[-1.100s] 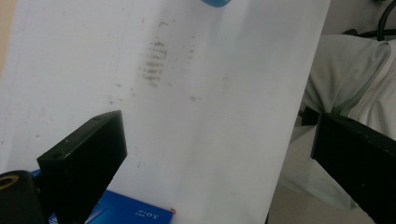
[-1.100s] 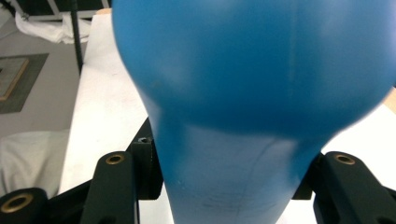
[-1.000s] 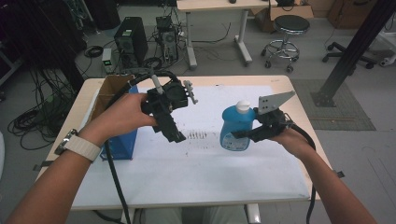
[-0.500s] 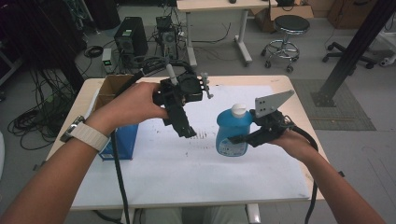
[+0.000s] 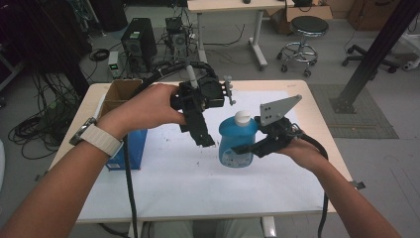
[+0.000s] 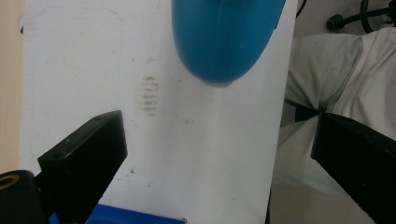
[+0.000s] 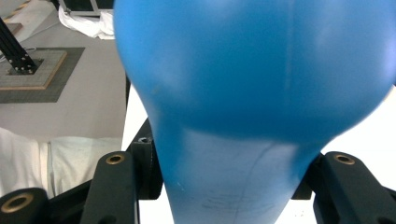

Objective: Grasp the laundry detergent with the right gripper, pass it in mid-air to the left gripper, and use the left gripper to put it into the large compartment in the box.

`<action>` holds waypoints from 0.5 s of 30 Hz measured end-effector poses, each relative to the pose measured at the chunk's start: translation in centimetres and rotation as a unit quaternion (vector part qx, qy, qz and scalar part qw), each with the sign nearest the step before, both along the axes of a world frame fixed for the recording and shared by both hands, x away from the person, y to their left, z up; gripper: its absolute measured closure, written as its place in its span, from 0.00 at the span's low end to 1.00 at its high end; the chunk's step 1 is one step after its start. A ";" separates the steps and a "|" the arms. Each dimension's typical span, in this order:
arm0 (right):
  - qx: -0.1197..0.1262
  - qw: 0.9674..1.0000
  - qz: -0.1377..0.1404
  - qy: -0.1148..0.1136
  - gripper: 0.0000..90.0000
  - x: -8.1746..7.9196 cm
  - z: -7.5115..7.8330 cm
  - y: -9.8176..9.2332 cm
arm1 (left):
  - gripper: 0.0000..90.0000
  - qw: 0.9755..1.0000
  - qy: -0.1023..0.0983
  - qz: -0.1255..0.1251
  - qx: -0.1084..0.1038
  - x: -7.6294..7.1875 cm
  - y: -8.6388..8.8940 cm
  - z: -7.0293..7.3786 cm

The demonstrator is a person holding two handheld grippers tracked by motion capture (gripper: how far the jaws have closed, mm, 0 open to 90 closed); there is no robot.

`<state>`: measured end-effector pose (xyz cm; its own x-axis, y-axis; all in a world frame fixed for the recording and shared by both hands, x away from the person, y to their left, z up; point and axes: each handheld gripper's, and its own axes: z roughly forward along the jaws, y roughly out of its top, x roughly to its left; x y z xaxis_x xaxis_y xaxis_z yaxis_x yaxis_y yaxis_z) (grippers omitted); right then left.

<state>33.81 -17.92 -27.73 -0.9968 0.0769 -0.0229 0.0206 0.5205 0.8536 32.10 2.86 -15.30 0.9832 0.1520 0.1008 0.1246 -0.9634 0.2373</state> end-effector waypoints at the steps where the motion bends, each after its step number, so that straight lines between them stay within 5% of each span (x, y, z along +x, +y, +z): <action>1: 0.000 1.000 0.002 0.000 0.50 0.0 0.0 0.1 | 0.04 1.000 0.001 -0.001 0.000 0.0 -0.1 0.0; 15: 0.003 1.000 0.022 0.001 0.50 -0.1 -0.2 2.1 | 0.05 1.000 0.010 -0.010 0.008 0.0 -0.8 -0.2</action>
